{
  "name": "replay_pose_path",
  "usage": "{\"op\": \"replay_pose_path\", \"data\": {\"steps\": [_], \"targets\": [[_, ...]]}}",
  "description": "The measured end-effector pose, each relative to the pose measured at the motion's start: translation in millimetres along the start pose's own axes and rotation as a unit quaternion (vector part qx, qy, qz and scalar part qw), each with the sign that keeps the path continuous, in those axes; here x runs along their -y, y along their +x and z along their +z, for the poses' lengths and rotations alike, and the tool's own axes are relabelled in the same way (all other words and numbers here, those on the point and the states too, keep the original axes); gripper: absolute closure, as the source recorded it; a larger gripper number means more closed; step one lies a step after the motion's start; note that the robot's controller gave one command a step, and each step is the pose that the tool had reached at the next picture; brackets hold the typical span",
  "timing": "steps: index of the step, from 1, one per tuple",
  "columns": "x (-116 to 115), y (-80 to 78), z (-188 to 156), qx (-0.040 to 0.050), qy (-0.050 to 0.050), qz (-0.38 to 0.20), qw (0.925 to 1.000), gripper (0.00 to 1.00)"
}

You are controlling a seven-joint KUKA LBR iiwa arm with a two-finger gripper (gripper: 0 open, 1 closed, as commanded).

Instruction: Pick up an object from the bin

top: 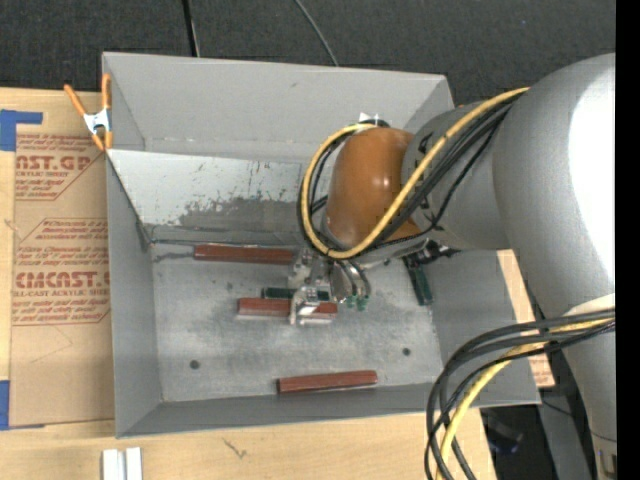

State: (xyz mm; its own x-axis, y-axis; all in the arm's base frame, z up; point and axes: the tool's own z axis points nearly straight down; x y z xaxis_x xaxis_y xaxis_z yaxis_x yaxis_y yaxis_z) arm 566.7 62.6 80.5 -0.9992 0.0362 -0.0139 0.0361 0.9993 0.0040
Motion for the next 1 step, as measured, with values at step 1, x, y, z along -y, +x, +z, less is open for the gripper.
{"op": "replay_pose_path", "data": {"steps": [1], "targets": [[0.5, 2.9, -16.2, -0.0077, 0.001, 0.000, 1.0000, 1.00]]}}
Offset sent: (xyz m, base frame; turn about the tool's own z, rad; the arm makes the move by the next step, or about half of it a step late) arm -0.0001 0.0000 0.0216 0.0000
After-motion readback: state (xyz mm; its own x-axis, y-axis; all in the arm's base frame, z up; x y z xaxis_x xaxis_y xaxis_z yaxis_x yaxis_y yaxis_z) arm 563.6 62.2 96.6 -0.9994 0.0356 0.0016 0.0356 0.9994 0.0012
